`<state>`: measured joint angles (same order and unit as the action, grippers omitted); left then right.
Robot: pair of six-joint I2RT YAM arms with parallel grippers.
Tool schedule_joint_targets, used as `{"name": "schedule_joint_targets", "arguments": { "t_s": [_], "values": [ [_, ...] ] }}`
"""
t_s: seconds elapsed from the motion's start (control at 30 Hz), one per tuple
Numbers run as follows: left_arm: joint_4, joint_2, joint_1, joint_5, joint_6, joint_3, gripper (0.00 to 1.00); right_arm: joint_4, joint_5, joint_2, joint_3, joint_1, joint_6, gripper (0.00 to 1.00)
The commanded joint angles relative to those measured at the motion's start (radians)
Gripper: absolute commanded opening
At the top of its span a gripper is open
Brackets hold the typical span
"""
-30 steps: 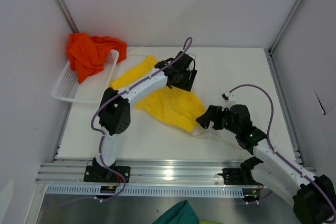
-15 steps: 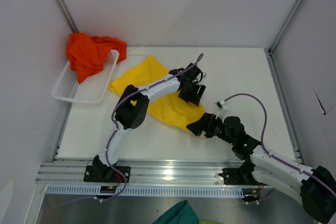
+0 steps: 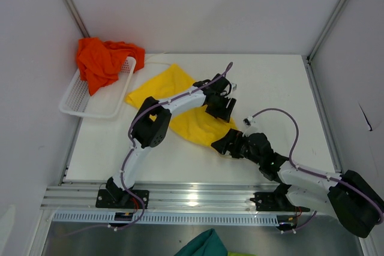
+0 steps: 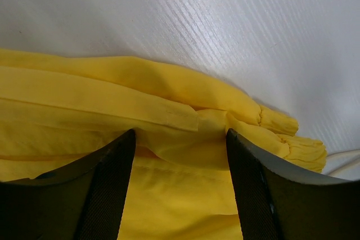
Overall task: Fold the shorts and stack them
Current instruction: Fold the shorts
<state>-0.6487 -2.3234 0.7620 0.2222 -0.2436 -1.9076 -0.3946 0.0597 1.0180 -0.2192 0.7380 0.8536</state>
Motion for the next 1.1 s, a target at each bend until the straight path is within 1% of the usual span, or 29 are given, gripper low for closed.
{"name": "schedule_joint_targets", "arguments": {
  "t_s": [0.0, 0.17, 0.3, 0.4, 0.57, 0.73, 0.83, 0.93, 1.03, 1.07],
  "values": [
    [0.03, -0.047, 0.007, 0.019, 0.006, 0.005, 0.69, -0.096, -0.06, 0.013, 0.009, 0.006, -0.007, 0.99],
    [0.035, -0.039, 0.007, 0.02, 0.012, 0.018, 0.69, -0.105, -0.106, 0.033, -0.012, 0.004, -0.068, 0.99],
    [0.034, -0.037, 0.003, 0.025, 0.017, 0.025, 0.69, -0.161, -0.104, 0.063, -0.019, 0.0, -0.116, 0.99],
    [0.035, -0.037, 0.003, 0.028, 0.017, 0.03, 0.69, -0.171, -0.083, 0.119, -0.054, -0.009, -0.128, 0.99],
    [0.04, -0.037, 0.0, 0.039, 0.02, 0.035, 0.69, -0.344, -0.032, 0.215, -0.042, -0.003, -0.146, 1.0],
    [0.034, -0.045, 0.0, 0.04, 0.017, 0.036, 0.69, -0.458, -0.015, 0.269, -0.045, 0.018, -0.191, 0.99],
    [0.015, -0.054, -0.001, 0.032, 0.014, 0.027, 0.68, -0.489, 0.002, 0.297, -0.058, 0.037, -0.24, 1.0],
    [0.004, -0.063, -0.003, 0.035, 0.013, 0.016, 0.68, -0.433, -0.027, 0.301, -0.091, 0.069, -0.287, 0.99],
    [0.003, -0.067, -0.003, 0.045, 0.015, 0.013, 0.69, -0.408, -0.124, 0.323, -0.124, 0.119, -0.32, 1.0],
    [0.004, -0.067, -0.004, 0.045, 0.013, 0.013, 0.69, -0.408, -0.183, 0.329, -0.129, 0.132, -0.326, 1.0]
  ]
}}
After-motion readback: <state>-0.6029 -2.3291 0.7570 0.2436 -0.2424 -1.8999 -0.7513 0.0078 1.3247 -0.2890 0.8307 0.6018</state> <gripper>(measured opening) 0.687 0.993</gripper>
